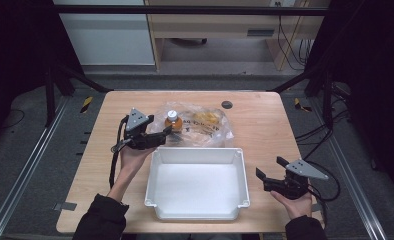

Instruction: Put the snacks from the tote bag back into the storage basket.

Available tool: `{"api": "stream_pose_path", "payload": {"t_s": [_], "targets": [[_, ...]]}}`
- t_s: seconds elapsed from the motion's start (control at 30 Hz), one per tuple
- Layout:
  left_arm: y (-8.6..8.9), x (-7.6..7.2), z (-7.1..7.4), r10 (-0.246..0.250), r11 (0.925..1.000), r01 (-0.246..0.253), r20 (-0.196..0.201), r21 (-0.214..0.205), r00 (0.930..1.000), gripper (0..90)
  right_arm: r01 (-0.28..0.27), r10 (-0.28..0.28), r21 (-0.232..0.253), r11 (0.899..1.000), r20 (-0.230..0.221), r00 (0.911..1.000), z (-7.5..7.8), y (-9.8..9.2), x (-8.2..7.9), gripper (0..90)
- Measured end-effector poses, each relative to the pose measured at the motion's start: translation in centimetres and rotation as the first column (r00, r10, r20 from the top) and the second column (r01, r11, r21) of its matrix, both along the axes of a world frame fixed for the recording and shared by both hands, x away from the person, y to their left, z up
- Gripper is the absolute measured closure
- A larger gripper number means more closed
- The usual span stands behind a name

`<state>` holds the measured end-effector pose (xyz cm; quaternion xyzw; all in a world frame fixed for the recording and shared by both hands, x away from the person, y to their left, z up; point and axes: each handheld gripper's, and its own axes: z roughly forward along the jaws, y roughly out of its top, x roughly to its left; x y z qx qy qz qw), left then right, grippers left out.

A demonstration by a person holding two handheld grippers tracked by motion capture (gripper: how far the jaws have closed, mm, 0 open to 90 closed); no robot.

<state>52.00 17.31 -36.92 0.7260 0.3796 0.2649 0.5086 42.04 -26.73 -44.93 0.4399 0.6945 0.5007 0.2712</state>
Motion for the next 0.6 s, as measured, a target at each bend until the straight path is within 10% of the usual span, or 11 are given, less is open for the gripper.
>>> {"api": "stream_pose_path", "payload": {"t_s": [0.6], "targets": [[-0.9, 1.7, -0.5, 0.007, 1.0, -0.007, -0.002, 0.005, 1.0, 24.1, -0.003, 0.003, 0.0, 1.0, -0.007, 1.0, -0.1, 0.1, 0.1, 10.9]]}}
